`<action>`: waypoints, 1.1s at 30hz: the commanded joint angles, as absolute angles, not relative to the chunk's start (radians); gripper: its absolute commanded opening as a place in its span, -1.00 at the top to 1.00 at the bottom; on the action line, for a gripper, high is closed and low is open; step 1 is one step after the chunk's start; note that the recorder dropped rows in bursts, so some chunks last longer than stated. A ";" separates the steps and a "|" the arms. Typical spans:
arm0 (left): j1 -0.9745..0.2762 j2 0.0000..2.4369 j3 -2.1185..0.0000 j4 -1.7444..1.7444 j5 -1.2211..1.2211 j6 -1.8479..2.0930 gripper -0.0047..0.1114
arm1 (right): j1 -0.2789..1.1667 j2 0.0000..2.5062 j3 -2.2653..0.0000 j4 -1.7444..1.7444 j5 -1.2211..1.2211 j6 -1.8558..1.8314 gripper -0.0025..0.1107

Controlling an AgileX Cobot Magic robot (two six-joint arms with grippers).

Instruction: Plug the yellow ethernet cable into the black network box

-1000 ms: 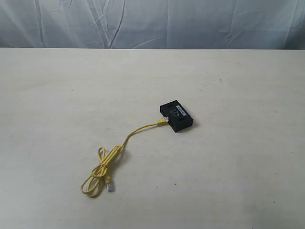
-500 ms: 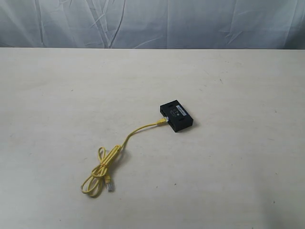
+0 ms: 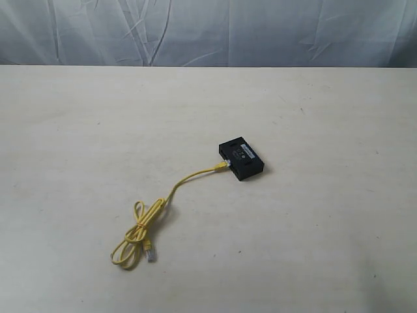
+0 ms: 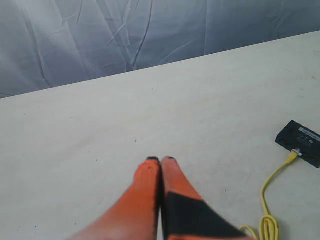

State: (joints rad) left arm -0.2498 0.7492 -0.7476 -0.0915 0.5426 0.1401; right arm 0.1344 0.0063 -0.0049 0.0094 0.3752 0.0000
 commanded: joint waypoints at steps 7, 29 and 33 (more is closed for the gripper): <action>-0.247 0.744 -0.745 -0.088 0.537 0.138 0.92 | 0.130 0.000 0.000 0.007 0.359 0.000 0.97; -0.107 0.429 -0.392 -0.031 0.436 0.132 0.92 | 0.130 0.000 0.000 0.009 0.359 0.000 0.97; -0.059 0.296 -0.265 -0.024 0.381 0.132 0.92 | 0.130 0.000 0.000 0.009 0.359 0.000 0.97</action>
